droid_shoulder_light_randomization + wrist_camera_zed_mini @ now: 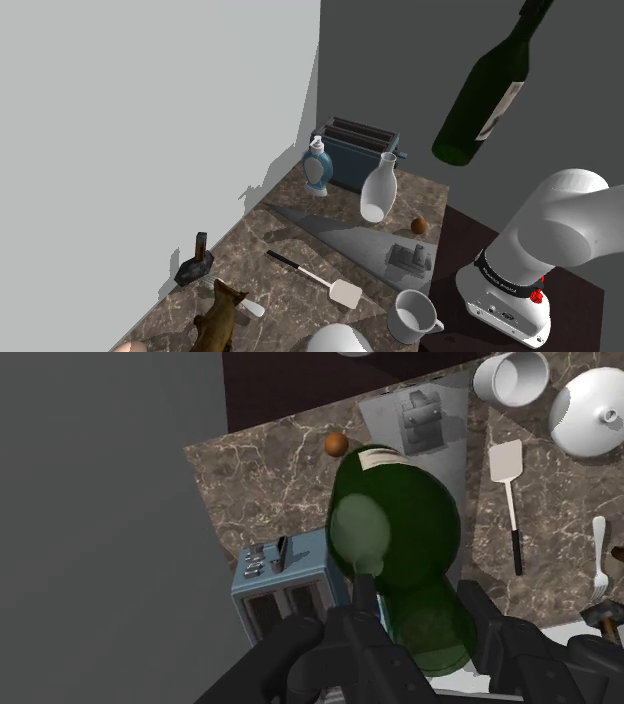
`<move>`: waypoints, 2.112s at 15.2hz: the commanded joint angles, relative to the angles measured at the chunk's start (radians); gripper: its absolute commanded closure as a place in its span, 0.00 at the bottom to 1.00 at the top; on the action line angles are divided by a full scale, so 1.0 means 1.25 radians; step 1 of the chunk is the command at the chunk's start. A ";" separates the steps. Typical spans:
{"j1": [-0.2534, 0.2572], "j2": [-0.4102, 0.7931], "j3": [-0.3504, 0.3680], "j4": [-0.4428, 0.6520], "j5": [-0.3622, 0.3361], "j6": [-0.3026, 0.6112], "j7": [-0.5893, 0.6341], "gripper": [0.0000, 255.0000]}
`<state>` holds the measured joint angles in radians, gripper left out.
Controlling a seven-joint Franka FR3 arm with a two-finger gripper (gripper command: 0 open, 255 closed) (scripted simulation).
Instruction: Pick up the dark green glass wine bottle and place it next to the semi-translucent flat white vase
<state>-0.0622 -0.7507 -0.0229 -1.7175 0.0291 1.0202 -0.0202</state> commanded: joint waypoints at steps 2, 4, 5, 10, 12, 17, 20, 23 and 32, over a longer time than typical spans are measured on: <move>-0.003 -0.050 0.051 -0.058 0.040 0.010 0.056 1.00; -0.005 -0.079 0.084 -0.091 0.068 0.018 0.091 1.00; -0.006 -0.092 0.101 -0.107 0.082 0.022 0.108 1.00; -0.008 -0.150 0.186 -0.170 0.160 0.042 0.191 1.00; -0.009 -0.169 0.221 -0.189 0.193 0.050 0.225 1.00; -0.012 -0.205 0.311 -0.222 0.277 0.073 0.307 1.00; -0.015 -0.220 0.367 -0.231 0.329 0.088 0.355 1.00; -0.020 -0.230 0.425 -0.232 0.380 0.105 0.404 1.00; -0.055 -0.229 0.609 -0.188 0.521 0.163 0.546 1.00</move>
<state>-0.1242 -1.0367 0.7111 -1.9571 0.6610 1.2121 0.6445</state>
